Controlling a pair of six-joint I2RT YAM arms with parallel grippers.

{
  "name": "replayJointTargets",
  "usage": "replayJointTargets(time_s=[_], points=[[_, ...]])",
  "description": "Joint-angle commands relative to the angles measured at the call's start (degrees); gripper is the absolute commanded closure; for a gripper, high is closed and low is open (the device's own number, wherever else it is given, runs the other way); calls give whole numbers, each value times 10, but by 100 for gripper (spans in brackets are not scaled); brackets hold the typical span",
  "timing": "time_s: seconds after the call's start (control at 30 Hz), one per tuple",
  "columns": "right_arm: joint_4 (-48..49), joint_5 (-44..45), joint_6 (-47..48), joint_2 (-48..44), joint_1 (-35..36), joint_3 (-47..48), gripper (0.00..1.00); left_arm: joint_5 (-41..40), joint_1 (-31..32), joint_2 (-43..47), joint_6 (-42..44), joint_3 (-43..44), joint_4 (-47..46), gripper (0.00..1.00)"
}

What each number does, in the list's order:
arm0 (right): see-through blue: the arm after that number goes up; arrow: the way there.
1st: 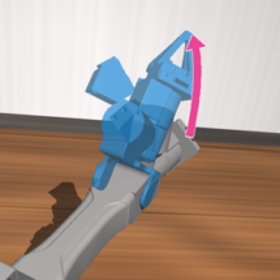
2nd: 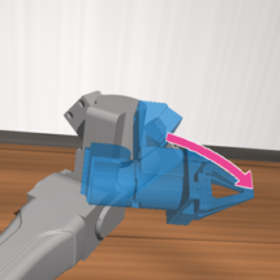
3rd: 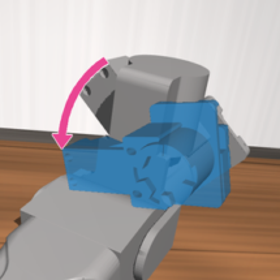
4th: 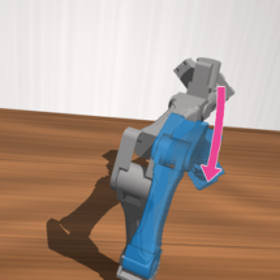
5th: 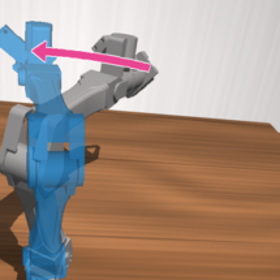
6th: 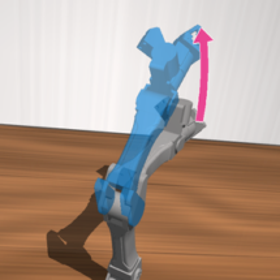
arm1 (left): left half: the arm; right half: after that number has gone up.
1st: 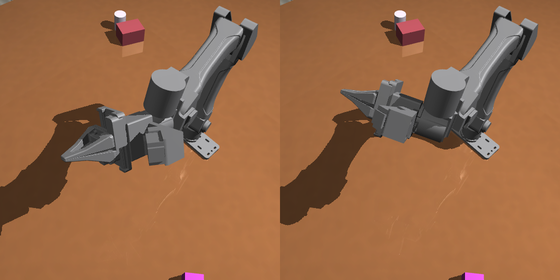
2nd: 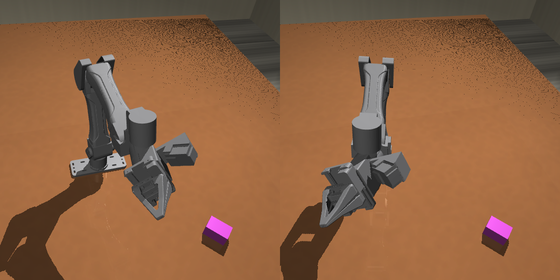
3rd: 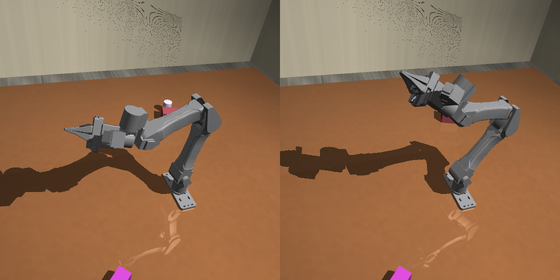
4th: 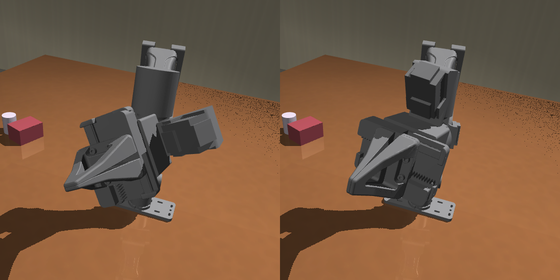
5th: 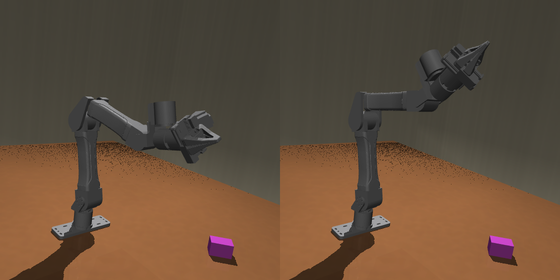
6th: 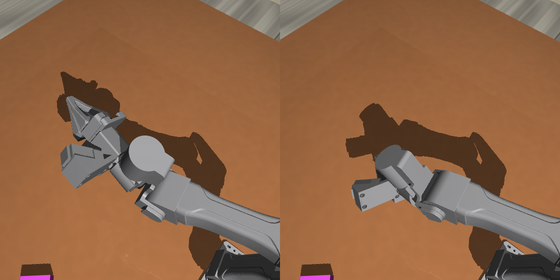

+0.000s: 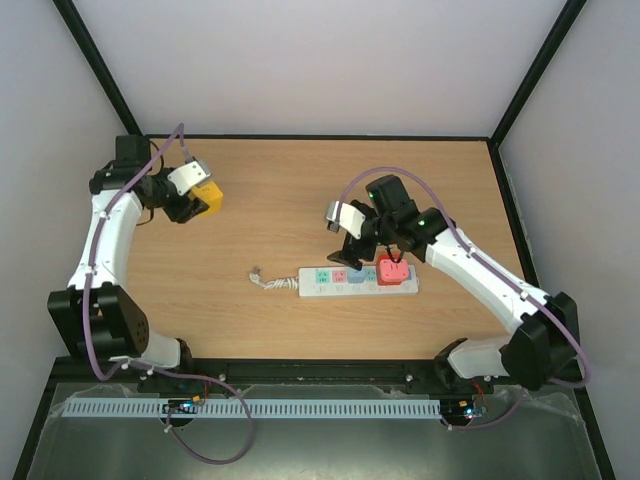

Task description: Pull the plug off the socket

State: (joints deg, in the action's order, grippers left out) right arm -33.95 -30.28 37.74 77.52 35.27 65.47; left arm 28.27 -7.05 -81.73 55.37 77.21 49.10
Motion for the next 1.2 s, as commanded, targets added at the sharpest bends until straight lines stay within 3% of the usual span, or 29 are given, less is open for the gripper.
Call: replayJointTargets(time_s=[0.0, 0.53, 1.17], points=[[50, -8, -36, -34, 1, -32, 2, -75, -22, -42, 26, 56, 53, 59], [117, -1, -37, -86, 0, -133, 1, -287, -83, -185, 74, 153, 60, 58], [153, -6, -38, -92, 0, -175, 2, -486, -58, -334, 190, 215, 18, 53]])
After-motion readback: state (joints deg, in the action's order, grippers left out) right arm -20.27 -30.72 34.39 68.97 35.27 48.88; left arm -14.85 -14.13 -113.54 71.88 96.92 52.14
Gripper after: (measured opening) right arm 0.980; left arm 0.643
